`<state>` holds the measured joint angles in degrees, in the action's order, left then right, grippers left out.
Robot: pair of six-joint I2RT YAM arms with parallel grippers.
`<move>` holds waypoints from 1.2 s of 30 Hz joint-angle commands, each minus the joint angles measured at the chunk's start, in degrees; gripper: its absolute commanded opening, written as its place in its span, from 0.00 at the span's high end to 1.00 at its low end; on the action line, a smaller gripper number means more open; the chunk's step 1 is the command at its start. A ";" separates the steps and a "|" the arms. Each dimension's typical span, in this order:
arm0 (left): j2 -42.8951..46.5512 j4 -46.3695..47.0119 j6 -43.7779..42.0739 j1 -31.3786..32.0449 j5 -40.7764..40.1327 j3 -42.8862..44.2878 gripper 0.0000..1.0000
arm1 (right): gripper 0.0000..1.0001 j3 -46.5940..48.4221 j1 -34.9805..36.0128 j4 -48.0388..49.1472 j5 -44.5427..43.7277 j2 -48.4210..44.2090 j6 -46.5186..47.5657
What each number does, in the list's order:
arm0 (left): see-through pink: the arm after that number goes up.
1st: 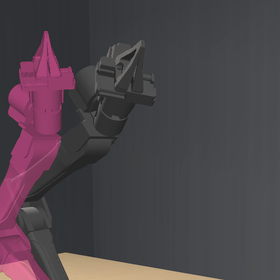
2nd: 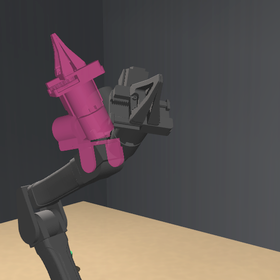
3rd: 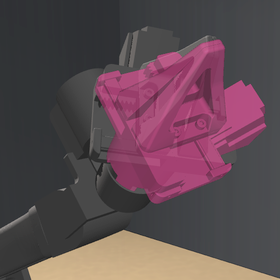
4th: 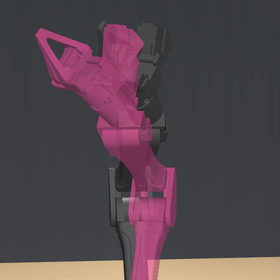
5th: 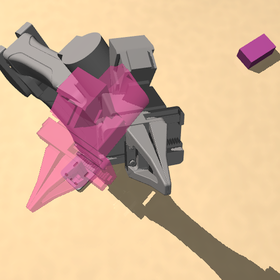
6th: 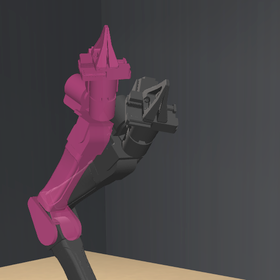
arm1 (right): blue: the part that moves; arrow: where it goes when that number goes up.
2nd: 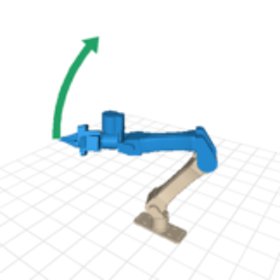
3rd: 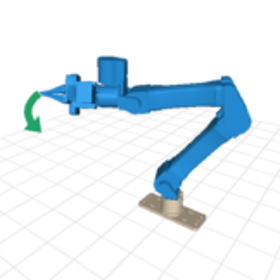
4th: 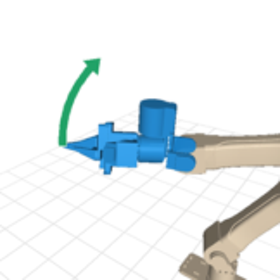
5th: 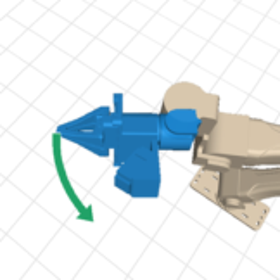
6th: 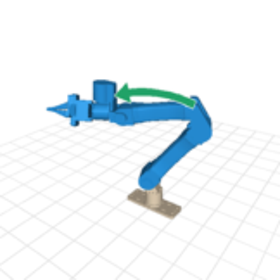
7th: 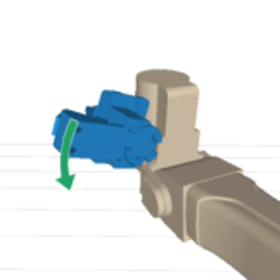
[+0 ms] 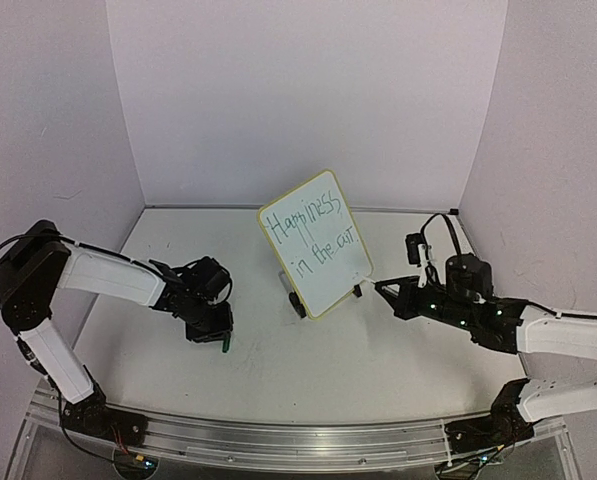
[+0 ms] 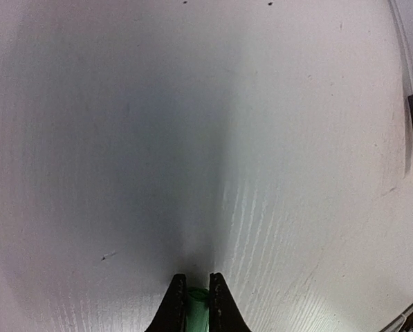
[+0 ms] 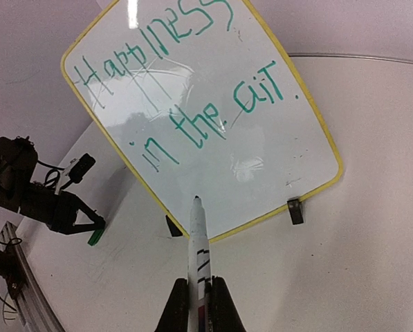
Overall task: Write a sentence on the whiteboard
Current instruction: Pick up the pen cap from the center of the board, then insert the whiteboard marker without the cap into the pen cap.
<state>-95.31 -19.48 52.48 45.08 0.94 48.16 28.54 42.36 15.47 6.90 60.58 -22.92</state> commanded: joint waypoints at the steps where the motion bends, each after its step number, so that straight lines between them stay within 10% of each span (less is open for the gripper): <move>1: 5.63 0.71 4.74 0.27 -0.33 -2.13 1.00 | 1.00 -2.01 6.35 9.38 -8.84 0.76 -2.63; 17: 15.79 14.47 17.16 0.16 1.66 -8.43 1.00 | 1.00 14.22 28.81 28.46 -22.41 35.81 -4.99; 36: 18.19 17.83 20.02 0.01 1.05 -9.84 1.00 | 1.00 24.13 33.75 28.30 -24.33 50.27 -7.45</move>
<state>-78.46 -3.80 71.87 45.06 1.80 38.11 50.03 75.57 42.48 -15.77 109.44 -29.20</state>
